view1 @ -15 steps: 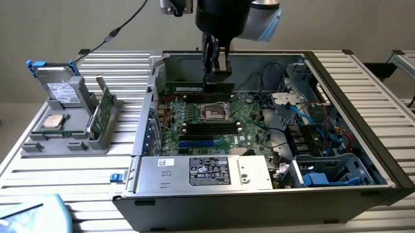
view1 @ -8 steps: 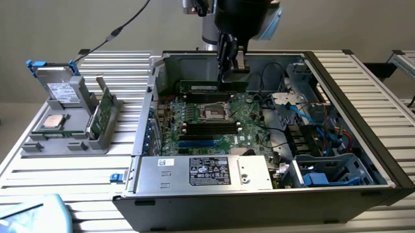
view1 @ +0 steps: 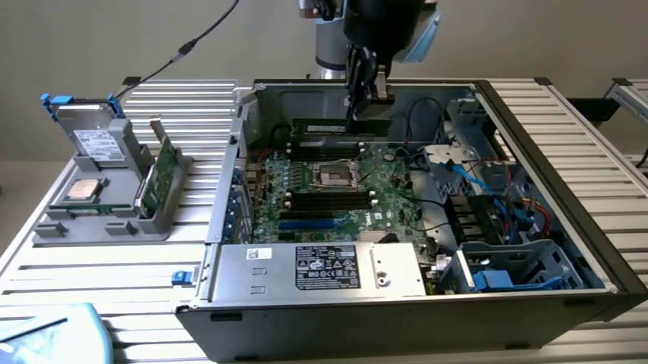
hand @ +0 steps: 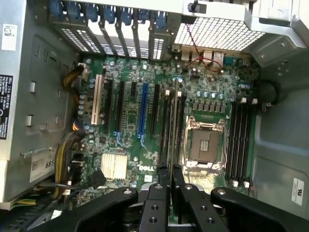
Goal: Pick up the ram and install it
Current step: 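Pick up the ram and move it above insertion slot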
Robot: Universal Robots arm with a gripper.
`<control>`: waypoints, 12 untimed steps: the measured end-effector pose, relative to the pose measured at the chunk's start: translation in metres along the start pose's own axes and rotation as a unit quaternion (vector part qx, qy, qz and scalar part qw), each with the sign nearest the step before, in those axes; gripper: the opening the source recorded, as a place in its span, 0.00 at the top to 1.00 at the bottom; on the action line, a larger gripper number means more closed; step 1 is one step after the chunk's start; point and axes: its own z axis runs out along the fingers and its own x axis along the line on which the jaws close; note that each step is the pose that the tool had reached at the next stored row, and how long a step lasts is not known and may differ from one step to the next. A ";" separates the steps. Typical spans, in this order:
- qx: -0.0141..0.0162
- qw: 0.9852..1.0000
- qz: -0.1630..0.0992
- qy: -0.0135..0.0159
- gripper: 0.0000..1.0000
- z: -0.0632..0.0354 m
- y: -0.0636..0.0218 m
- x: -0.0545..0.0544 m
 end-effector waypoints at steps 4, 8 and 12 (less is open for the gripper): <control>0.007 1.000 0.002 0.022 0.86 0.0006 -0.0005 -0.005; 0.019 0.999 0.003 0.033 0.86 0.0011 -0.0007 -0.010; 0.028 0.999 0.004 0.034 0.86 0.0029 0.0003 -0.013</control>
